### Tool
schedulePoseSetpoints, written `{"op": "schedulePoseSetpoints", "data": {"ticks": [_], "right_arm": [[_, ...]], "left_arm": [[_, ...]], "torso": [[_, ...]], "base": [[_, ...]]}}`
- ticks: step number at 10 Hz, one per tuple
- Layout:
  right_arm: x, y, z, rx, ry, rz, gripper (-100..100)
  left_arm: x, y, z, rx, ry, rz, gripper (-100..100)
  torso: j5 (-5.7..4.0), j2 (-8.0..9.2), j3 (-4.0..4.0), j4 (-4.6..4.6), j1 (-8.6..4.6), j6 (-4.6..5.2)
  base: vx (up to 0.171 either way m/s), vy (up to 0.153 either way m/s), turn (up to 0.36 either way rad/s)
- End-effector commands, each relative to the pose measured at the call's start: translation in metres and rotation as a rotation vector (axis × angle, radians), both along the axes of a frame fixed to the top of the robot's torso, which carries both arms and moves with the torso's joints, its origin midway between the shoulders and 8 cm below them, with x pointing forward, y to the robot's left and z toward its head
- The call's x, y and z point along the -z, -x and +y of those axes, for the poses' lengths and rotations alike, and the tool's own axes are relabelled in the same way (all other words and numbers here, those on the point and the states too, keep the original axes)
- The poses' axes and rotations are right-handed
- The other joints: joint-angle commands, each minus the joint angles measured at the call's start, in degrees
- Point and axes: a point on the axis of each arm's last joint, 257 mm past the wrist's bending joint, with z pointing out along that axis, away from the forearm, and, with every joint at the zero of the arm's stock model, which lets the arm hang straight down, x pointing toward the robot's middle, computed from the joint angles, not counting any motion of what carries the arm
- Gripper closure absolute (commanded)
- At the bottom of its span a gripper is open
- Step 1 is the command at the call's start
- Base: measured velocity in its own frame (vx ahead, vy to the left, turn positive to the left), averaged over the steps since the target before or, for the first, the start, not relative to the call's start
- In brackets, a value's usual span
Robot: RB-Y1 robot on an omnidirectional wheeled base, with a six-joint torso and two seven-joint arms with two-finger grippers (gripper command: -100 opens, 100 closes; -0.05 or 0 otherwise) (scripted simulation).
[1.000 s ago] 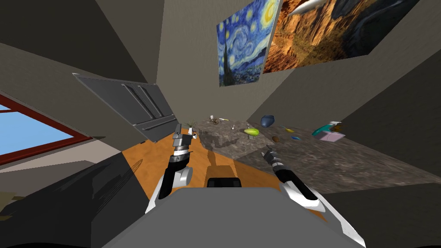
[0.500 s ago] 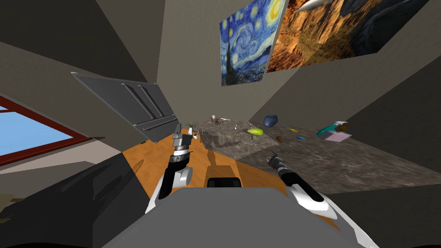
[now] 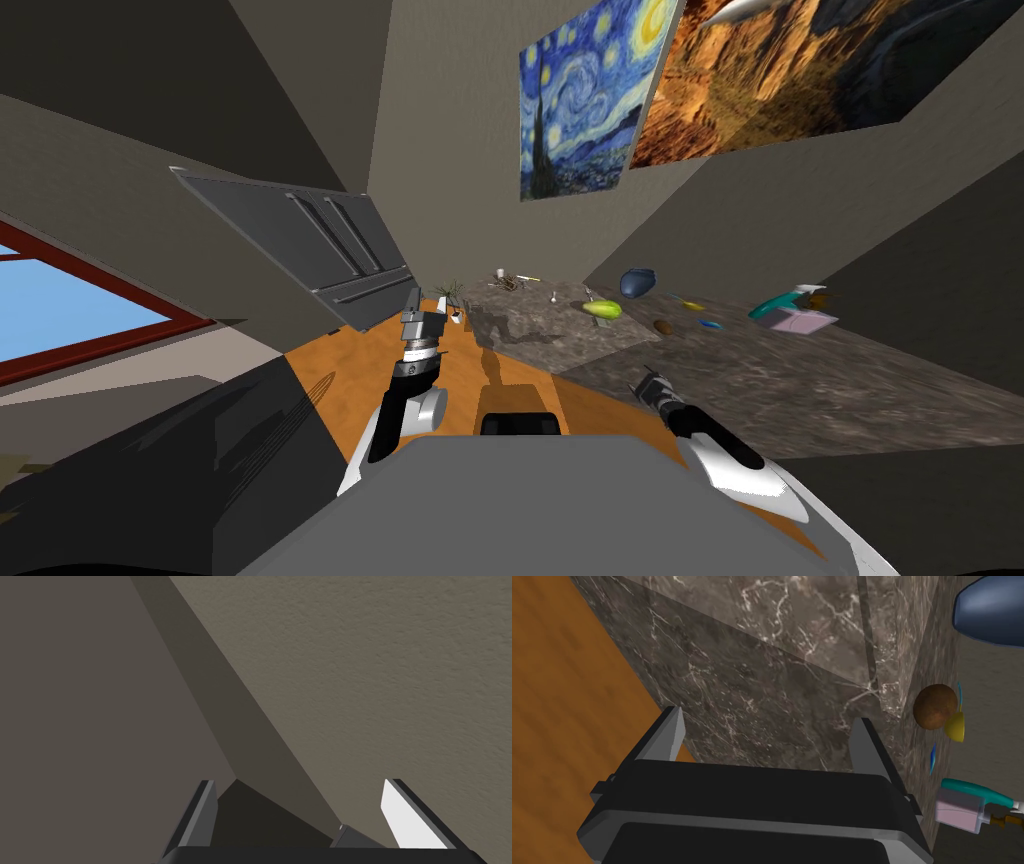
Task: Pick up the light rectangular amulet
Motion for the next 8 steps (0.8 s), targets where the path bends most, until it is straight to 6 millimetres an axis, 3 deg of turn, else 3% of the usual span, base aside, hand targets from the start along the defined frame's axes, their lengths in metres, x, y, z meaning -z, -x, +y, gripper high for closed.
{"op": "schedulePoseSetpoints", "data": {"ticks": [1,2,4,5,7,8], "right_arm": [[0.006,0.008,-0.005,0.021,-0.02,0.037,-100],[0.015,0.024,-0.025,0.087,-0.065,0.066,-100],[0.023,0.031,-0.025,0.105,-0.083,0.103,-100],[0.03,0.047,-0.044,0.174,-0.129,0.126,-100],[0.037,0.055,-0.044,0.192,-0.144,0.163,-100],[0.043,0.072,-0.061,0.267,-0.192,0.187,-100]], "left_arm": [[0.0,0.0,0.0,0.0,0.0,0.0,0],[0.0,0.0,0.0,0.0,0.0,0.0,0],[0.0,0.0,0.0,0.0,0.0,0.0,0],[0.0,0.0,0.0,0.0,0.0,0.0,0],[0.0,0.0,0.0,0.0,0.0,0.0,0],[0.0,0.0,0.0,0.0,0.0,0.0,0]], "torso": [[0.0,0.0,0.0,0.0,0.0,0.0],[-0.03,0.14,0.08,0.03,-0.19,0.0],[-0.02,0.11,0.07,0.03,-0.09,0.0],[-0.05,0.16,0.09,0.04,-0.24,0.0],[-0.03,0.09,0.06,0.02,-0.13,0.0],[-0.05,0.15,0.09,0.03,-0.25,0.0]], "base": [[0.013,0.047,-0.003],[0.022,0.09,0.033],[0.032,0.065,0.005],[0.035,0.078,0.047],[0.034,0.061,0.008],[0.043,0.058,0.06]]}}
